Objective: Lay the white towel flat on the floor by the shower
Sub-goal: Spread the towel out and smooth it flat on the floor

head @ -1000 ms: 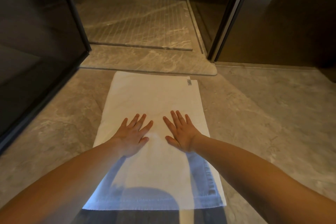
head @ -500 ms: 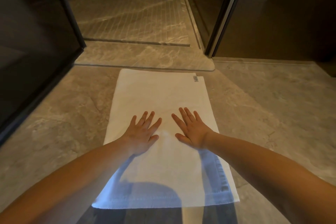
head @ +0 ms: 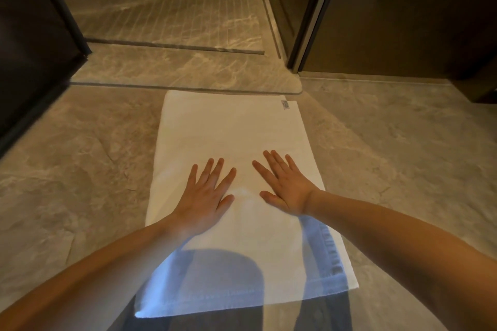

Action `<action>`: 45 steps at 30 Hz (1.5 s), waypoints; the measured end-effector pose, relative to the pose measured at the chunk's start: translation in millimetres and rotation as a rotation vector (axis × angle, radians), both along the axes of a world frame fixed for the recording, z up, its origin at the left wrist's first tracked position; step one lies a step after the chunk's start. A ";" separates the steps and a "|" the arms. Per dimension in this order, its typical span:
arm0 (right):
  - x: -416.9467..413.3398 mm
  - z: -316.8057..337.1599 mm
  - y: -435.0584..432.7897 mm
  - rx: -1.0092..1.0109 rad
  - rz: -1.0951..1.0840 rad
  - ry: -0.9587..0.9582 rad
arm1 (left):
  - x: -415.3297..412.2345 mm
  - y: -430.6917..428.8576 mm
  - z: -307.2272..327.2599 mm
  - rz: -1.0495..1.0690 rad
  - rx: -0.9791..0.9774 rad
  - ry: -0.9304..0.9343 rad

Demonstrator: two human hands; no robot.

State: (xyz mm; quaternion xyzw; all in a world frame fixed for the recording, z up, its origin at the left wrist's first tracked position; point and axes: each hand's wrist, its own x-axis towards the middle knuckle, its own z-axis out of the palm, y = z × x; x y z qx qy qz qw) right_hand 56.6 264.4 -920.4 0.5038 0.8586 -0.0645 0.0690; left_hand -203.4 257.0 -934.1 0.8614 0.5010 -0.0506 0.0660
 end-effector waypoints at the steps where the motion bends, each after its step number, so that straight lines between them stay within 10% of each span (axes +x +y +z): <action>1: 1.2 -0.4 0.1 -0.001 0.002 0.023 | 0.3 -0.3 -1.5 0.009 0.013 -0.014; 8: 7.0 -11.1 1.9 0.043 -0.002 0.151 | 0.6 0.6 4.5 -0.031 -0.037 0.000; 22: 8.5 -2.6 1.9 -0.015 -0.014 0.220 | 64.8 22.6 66.0 -0.013 -0.265 0.750; 32: 10.9 -5.5 3.5 0.002 0.010 0.218 | 81.2 74.2 87.1 -0.209 -0.330 0.588; 37: 9.6 -1.6 4.3 0.030 -0.017 0.255 | 135.9 117.6 99.0 -0.246 -0.228 0.160; 45: 35.4 21.6 -38.5 0.061 -0.394 0.348 | 177.7 135.6 63.5 -0.379 -0.214 0.099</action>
